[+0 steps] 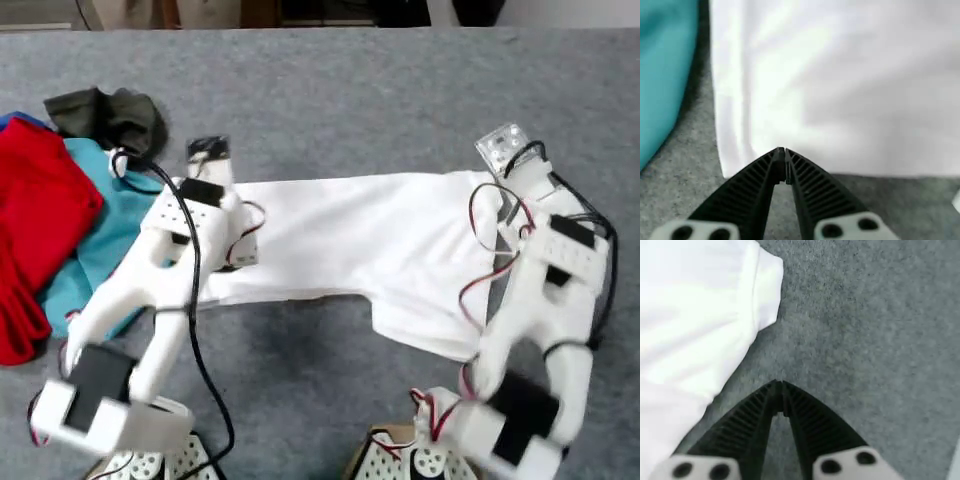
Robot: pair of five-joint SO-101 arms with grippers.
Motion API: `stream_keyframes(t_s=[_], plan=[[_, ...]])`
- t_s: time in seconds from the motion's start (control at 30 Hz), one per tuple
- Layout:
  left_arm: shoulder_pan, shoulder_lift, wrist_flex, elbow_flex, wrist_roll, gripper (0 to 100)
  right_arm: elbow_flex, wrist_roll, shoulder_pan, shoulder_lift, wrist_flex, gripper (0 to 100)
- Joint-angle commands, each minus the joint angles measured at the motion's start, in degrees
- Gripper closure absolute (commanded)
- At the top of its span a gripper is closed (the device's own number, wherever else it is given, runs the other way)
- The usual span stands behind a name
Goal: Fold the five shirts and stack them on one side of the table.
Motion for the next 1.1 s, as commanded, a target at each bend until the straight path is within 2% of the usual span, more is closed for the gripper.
stream_keyframes(t_s=[0.0, 0.13, 0.27, 0.4, 0.5, 0.6, 0.87, 1.07], plan=[[1.8, -9.0, 3.0, -2.9, -2.3, 98, 5.4, 4.4, 0.1, -14.1, 4.3, 99.6], [-2.2, -13.6, 2.0, 1.1, -4.3, 98, 17.4, 9.3, -2.3, -28.0, 6.1, 99.6], [-6.2, -13.7, 0.7, 5.9, -6.5, 98, 28.4, 16.7, -7.8, -39.4, 13.7, 99.2], [-6.9, -14.0, 0.6, 10.2, -6.7, 98, 32.7, 17.3, -11.6, -47.3, 19.8, 88.9], [-6.8, -14.1, 0.6, 11.7, -6.7, 98, 33.7, 20.5, -13.4, -48.6, 23.7, 80.4], [-6.9, -13.8, 1.1, 11.6, -6.6, 98, 36.8, 24.4, -13.7, -48.6, 23.8, 76.1], [-6.4, -13.8, 2.2, 10.8, -6.6, 98, 40.1, 26.2, -14.0, -48.6, 24.4, 75.5], [-6.4, -13.8, 2.2, 10.8, -6.6, 98, 43.0, 25.9, -18.9, -48.6, 27.9, 75.5]])
